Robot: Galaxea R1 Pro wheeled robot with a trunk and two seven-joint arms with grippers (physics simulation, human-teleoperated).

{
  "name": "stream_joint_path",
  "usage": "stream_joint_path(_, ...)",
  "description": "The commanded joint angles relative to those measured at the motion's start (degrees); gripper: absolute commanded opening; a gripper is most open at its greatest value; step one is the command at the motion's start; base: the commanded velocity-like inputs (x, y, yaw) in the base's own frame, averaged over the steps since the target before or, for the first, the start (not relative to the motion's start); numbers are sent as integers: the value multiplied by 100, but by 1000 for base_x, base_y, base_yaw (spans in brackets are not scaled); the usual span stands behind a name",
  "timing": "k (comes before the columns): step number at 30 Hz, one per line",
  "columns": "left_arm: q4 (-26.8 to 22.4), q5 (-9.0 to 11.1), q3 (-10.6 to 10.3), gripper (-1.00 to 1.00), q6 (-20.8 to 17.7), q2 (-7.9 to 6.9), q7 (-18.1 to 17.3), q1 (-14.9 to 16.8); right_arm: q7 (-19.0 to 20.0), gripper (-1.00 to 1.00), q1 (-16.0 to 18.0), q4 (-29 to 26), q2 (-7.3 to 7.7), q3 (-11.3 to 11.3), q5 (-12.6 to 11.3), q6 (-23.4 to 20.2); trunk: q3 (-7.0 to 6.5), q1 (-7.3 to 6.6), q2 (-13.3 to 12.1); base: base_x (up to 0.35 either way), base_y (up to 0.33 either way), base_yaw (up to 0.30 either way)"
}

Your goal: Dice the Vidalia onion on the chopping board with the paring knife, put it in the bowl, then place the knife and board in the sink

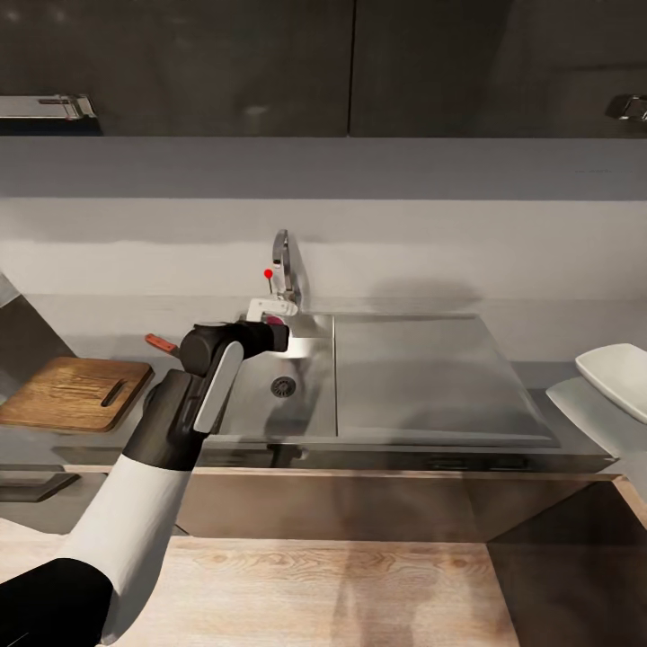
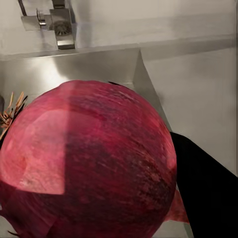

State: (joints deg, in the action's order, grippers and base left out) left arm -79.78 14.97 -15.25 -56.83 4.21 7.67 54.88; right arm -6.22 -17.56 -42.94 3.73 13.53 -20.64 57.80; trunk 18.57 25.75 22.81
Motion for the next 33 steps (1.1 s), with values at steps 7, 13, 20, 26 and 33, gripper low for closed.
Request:
stream_joint_path(7,-157,59,-4,-100,-52,-3,59,5,-32,100,-2,-180,22,-41,262,-197,9,3,10,-3,2,0)
stream_joint_path(13,-262,64,-4,-100,-85,-139,59,5,-29,100,-2,-73,23,-43,271,-189,9,3,10,-159,115,0)
stream_joint_path(20,-286,77,-6,-100,-116,-344,59,5,-28,100,-2,47,17,-52,271,-192,9,3,10,-246,180,0)
stream_joint_path(26,-347,85,-4,-100,-118,-368,59,5,-28,100,-2,65,14,-46,272,-214,9,3,10,-231,213,0)
stream_joint_path(33,-430,98,-4,-100,-118,-368,59,5,-28,100,-1,66,14,-52,271,-217,9,3,10,-69,283,0)
